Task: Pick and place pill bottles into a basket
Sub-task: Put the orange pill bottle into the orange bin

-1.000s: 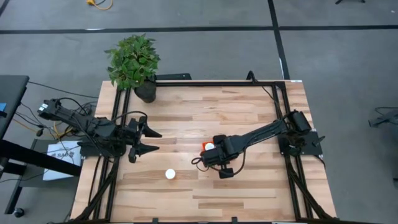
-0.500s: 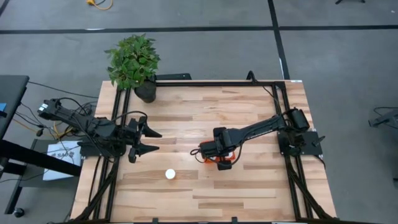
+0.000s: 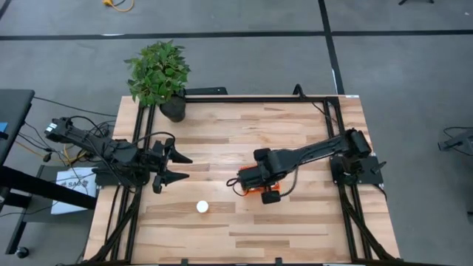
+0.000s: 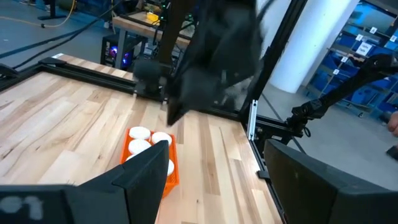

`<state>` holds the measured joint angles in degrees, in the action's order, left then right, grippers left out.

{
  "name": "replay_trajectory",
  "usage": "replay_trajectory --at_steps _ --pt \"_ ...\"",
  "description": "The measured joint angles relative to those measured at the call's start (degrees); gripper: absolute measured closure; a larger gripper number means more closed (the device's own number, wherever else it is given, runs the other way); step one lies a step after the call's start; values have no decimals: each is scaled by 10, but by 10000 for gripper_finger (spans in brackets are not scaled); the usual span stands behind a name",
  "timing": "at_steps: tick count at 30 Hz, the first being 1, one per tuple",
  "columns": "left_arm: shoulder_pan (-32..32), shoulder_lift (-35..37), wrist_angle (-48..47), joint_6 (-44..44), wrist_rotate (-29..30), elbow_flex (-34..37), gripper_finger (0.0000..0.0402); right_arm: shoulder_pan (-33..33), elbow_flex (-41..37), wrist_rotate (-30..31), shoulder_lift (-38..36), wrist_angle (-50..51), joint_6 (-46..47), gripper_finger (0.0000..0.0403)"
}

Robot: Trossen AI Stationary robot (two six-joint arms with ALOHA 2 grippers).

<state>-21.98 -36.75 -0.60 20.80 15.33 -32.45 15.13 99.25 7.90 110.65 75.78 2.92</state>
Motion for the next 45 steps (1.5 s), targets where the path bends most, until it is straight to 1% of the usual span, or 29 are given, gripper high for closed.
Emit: replay_trajectory --at_steps 4,5,6,7,9,11,12,14,18,23,28,35,41,45 --pt "0 0 0 -7 0 0 148 2 67 14 -28 57 22 403" --pt "0 0 0 -4 0 0 148 1 77 15 -36 70 36 403" --pt "0 0 0 20 0 0 148 0 82 15 -47 83 50 403" --pt "0 0 0 44 0 0 148 -2 83 15 -60 105 66 403" --pt "1 0 -2 58 -6 0 148 -2 83 27 -87 142 109 403" --pt "6 0 -11 57 -27 0 148 -2 77 45 -116 140 148 403" --pt "8 0 -21 59 -33 0 148 0 70 44 -134 137 161 403" --pt "10 -3 -50 67 -34 0 148 7 62 51 -168 137 187 403" --pt "11 -28 -87 82 -35 0 148 26 28 93 -225 142 234 403" --pt "11 -100 -91 101 -80 -9 145 40 -24 136 -289 142 271 403" --pt "9 -193 -137 114 -123 -63 129 39 -85 145 -333 143 276 403" --pt "-13 -325 -287 128 -166 -184 103 39 -178 145 -382 143 273 403" --pt "-26 -444 -429 100 -166 -300 99 39 -235 146 -404 142 275 403" --pt "-28 -518 -475 89 -165 -359 99 41 -259 146 -411 143 272 403"
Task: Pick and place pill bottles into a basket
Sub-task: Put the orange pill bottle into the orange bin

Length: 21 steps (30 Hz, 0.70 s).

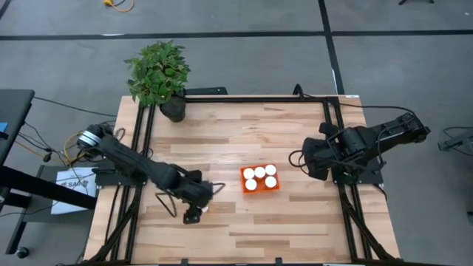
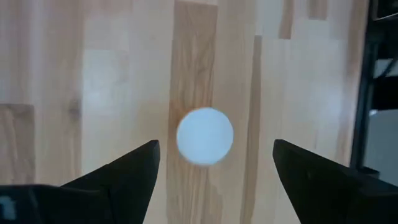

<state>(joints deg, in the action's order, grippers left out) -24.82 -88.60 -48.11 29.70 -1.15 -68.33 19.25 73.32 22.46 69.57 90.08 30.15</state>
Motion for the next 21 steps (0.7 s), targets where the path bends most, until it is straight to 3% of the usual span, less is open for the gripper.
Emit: replay_trajectory --at_steps 9,21 --pt "-8 -130 -59 -25 -7 -94 99 0 -5 5 -4 -1 -22 403" --pt "-8 -138 -83 -36 32 -96 99 0 -5 6 -8 -1 -32 403"
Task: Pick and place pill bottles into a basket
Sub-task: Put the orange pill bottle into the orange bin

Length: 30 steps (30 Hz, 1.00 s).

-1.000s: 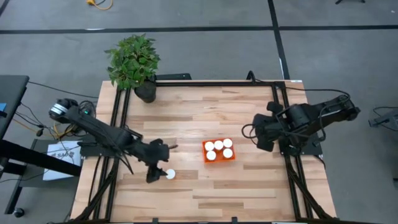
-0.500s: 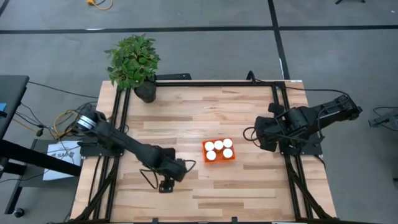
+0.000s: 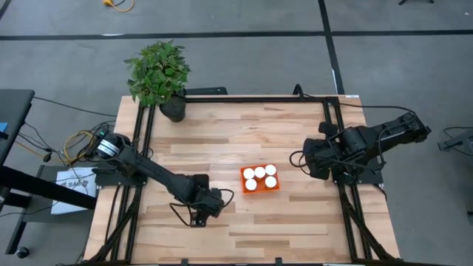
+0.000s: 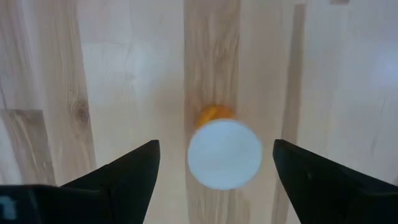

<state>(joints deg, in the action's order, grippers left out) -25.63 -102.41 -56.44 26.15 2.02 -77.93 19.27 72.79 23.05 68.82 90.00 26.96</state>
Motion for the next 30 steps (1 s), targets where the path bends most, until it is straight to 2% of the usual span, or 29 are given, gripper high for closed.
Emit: replay_trajectory --at_steps 30 --pt "-7 -18 33 -17 -15 14 99 0 1 0 1 -5 0 403"
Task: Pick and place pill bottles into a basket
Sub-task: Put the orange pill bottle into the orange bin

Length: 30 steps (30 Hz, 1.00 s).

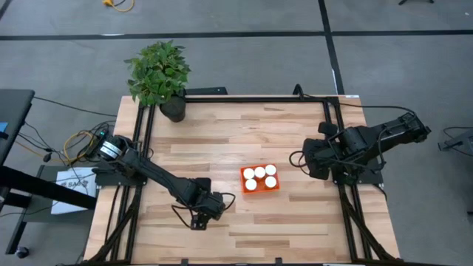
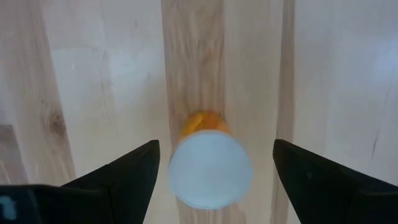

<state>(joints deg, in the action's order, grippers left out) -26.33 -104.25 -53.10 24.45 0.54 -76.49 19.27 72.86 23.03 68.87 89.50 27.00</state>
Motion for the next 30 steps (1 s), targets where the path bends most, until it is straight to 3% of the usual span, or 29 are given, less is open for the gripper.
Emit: replay_trajectory --at_steps 8,30 --pt "-5 0 -1 1 4 0 99 0 0 0 0 0 1 403" --pt "-12 19 91 0 -3 83 99 0 0 -4 0 -1 35 403"
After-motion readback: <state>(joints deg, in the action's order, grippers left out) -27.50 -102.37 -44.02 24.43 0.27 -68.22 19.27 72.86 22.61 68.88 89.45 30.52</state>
